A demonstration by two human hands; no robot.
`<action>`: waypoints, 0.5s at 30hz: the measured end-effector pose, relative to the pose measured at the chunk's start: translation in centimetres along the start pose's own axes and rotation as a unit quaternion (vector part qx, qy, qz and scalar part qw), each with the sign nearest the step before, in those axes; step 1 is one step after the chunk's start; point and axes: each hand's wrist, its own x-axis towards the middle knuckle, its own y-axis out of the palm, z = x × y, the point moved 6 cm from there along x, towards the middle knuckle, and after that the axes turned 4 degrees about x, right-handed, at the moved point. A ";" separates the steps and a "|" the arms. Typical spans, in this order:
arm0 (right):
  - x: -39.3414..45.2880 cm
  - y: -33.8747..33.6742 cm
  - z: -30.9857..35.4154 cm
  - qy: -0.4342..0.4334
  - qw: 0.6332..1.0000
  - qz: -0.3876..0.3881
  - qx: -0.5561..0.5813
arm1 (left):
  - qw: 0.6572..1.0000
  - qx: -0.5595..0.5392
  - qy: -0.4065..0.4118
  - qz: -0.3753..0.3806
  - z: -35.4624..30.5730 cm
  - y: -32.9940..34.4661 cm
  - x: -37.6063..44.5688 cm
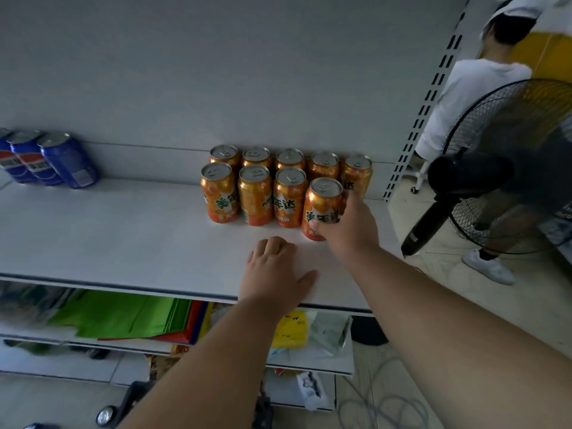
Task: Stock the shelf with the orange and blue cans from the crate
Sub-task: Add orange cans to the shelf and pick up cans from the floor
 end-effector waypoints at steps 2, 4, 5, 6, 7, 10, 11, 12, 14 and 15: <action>0.3 0.0 0.1 0.005 1.000 -0.015 -0.007 | 1.000 -0.003 -0.001 -0.003 0.1 -0.1 0.0; 0.8 0.0 0.2 0.009 1.000 -0.022 -0.015 | 1.000 -0.005 -0.002 -0.004 0.1 -0.2 0.0; 0.9 0.1 0.2 0.011 1.000 -0.020 -0.020 | 1.000 -0.006 -0.002 -0.002 0.0 -0.2 -0.1; 0.9 0.2 0.3 0.013 1.000 -0.017 -0.021 | 1.000 -0.010 -0.002 0.000 0.0 -0.2 -0.1; 0.7 0.2 0.3 0.016 1.000 -0.014 -0.017 | 1.000 -0.013 0.000 0.005 0.0 -0.3 -0.1; -1.3 -0.6 0.4 0.016 1.000 -0.022 -0.016 | 0.999 -0.025 0.004 0.022 0.0 -0.5 0.0; -2.5 -1.1 0.6 0.004 0.999 -0.021 -0.028 | 0.999 -0.038 0.006 0.029 0.1 -0.7 -0.1; -3.9 -1.6 0.9 -0.014 0.999 -0.017 -0.042 | 0.998 -0.056 0.008 0.035 0.1 -1.0 -0.3; -7.4 -2.8 1.8 -0.049 0.997 -0.005 -0.061 | 0.995 -0.087 0.015 0.038 0.1 -2.0 -1.3; -9.3 -3.5 2.4 -0.064 0.996 -0.005 -0.064 | 0.995 -0.096 0.021 0.033 0.1 -2.7 -2.2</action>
